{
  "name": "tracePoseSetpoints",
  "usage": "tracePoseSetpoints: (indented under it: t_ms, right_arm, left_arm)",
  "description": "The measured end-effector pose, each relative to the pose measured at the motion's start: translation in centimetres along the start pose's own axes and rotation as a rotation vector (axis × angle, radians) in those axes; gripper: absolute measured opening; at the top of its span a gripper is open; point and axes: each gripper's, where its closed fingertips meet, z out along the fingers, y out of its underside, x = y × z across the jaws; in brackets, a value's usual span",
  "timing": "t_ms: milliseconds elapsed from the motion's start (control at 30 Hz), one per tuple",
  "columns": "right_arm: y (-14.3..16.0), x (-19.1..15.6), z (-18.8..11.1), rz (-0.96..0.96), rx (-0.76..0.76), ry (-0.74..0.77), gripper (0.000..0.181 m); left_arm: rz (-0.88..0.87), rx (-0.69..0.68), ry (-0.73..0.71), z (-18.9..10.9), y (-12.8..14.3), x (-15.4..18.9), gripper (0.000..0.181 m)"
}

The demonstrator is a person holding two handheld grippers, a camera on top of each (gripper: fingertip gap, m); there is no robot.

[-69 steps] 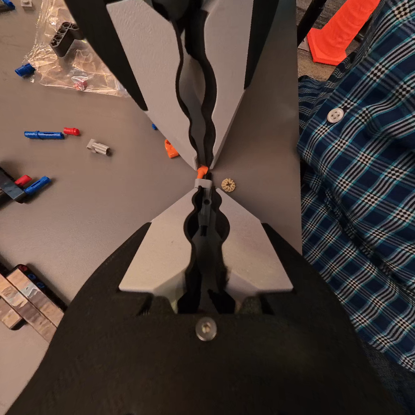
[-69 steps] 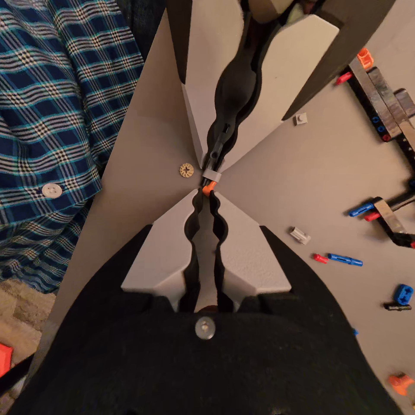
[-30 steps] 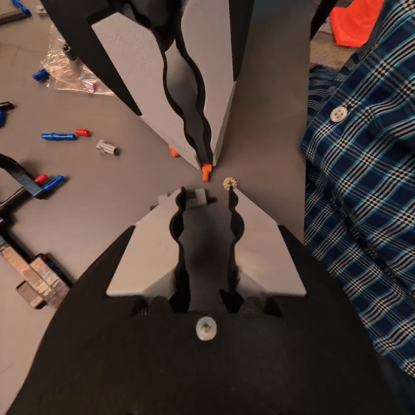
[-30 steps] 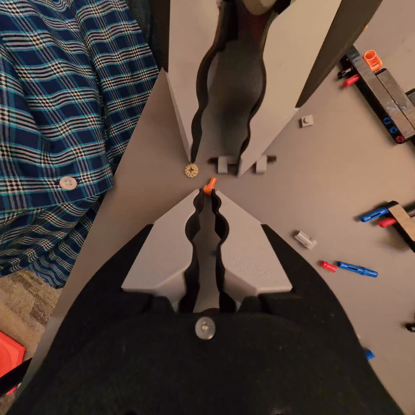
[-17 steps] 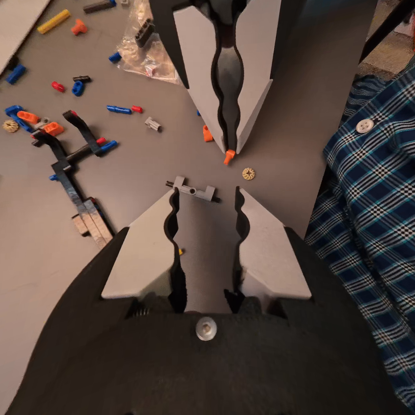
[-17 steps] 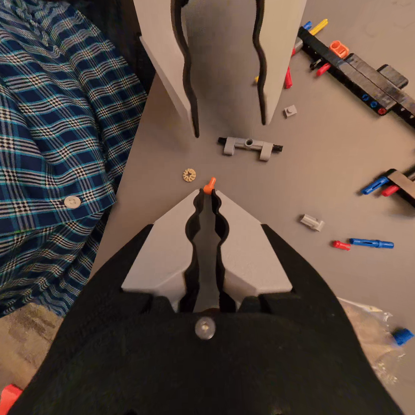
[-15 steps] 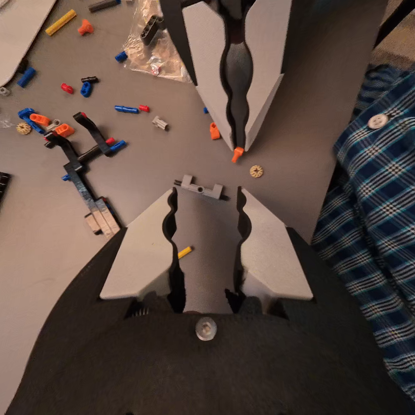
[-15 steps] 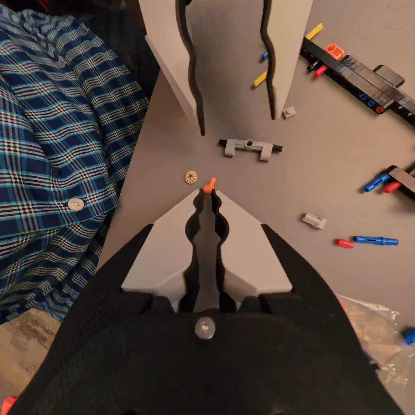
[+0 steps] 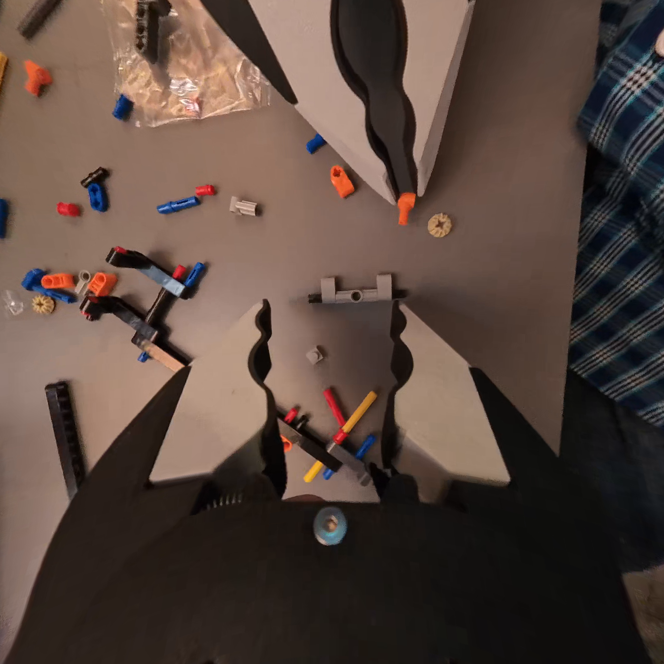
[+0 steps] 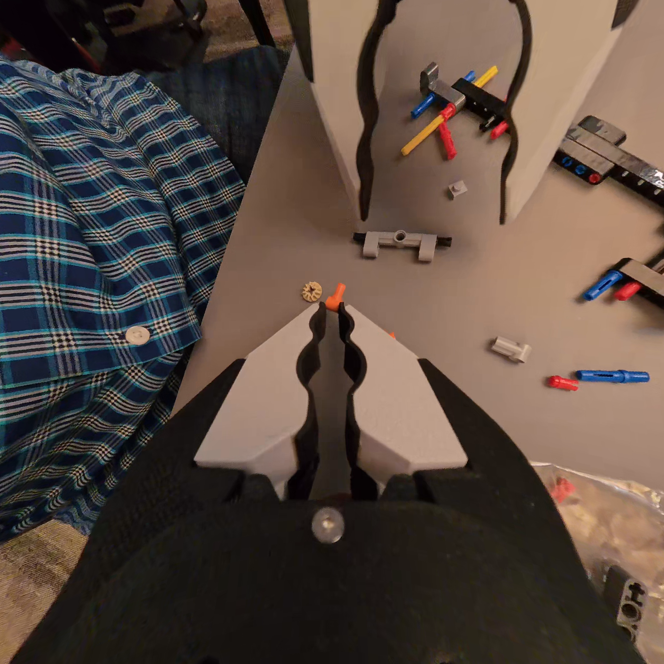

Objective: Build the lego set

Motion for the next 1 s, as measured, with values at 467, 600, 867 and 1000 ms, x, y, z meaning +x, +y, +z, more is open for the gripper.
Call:
tracePoseSetpoints:
  t_ms: [467,600,867,1000]
  right_arm:
    - [0.3,0.4,-0.1,0.0,0.0,0.015,0.004]
    - [0.6,0.6,-0.2,0.004,-0.025,0.032,0.004]
    - [1.7,1.2,-0.8,0.052,-0.089,0.018,0.004]
    - [1.7,1.2,-0.6,0.077,-0.091,-0.018,0.004]
  left_arm:
    - [0.014,-0.007,0.069,1.8,-0.8,1.6,0.018]
    - [-0.004,0.017,0.033,1.9,-1.1,1.8,0.016]
    - [0.002,0.045,-0.086,1.8,-1.1,1.8,0.014]
    - [0.049,0.027,-0.148,1.8,-1.1,1.8,0.014]
